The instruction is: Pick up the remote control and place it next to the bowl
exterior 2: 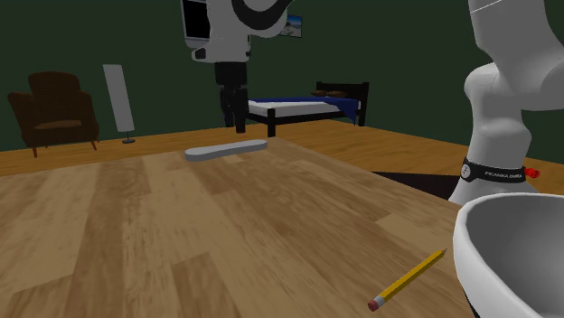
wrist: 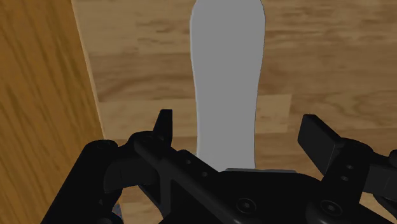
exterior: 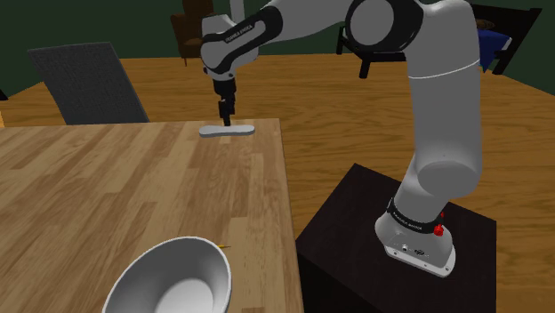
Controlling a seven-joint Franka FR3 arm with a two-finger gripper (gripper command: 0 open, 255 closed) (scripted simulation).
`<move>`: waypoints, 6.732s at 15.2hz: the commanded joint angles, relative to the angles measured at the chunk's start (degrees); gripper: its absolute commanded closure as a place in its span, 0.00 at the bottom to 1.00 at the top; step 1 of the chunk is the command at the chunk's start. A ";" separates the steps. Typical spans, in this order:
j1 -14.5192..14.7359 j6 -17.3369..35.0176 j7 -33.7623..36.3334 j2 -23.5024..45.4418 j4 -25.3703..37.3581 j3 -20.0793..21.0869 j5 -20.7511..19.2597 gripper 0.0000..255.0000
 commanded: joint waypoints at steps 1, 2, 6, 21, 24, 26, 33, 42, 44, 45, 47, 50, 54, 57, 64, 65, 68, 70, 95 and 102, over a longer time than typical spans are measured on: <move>0.30 -0.53 -1.44 3.51 4.29 0.59 -0.14 0.00; 0.31 0.12 -1.44 3.77 3.90 0.60 -0.14 0.00; 0.34 2.64 -1.45 4.90 2.51 0.61 -0.13 0.00; 0.36 4.21 -1.45 5.72 1.76 0.62 -0.13 1.00; 0.36 4.21 -1.45 5.71 1.74 0.62 -0.13 1.00; 0.36 4.22 -1.45 5.71 1.74 0.62 -0.13 1.00; 0.35 -0.15 -1.37 3.65 4.05 0.62 -0.15 1.00; 0.35 -6.14 -1.25 1.77 8.16 0.62 -0.17 1.00; 0.35 -7.53 -1.23 1.48 9.26 0.62 -0.17 1.00; 0.35 -8.23 -1.21 1.36 9.84 0.62 -0.18 1.00; 0.35 -9.67 -1.19 1.15 11.07 0.62 -0.18 1.00; 0.35 -11.87 -1.15 0.94 13.05 0.62 -0.19 1.00; 0.35 -14.91 -1.09 0.87 16.03 0.62 -0.20 1.00; 0.35 -17.28 -1.05 0.99 18.53 0.62 -0.21 1.00; 4.00 -12.16 4.25 -10.15 2.37 2.28 -0.50 1.00; 4.59 -11.51 5.20 -11.72 0.17 2.64 -0.52 1.00; 6.34 -9.88 8.15 -16.08 -5.76 3.84 -0.50 1.00; 7.50 -9.01 10.19 -18.72 -9.22 4.74 -0.42 1.00; 15.84 2.34 26.15 -29.81 -31.17 13.35 1.38 1.00; 15.89 7.69 26.43 -27.66 -34.42 13.51 0.93 1.00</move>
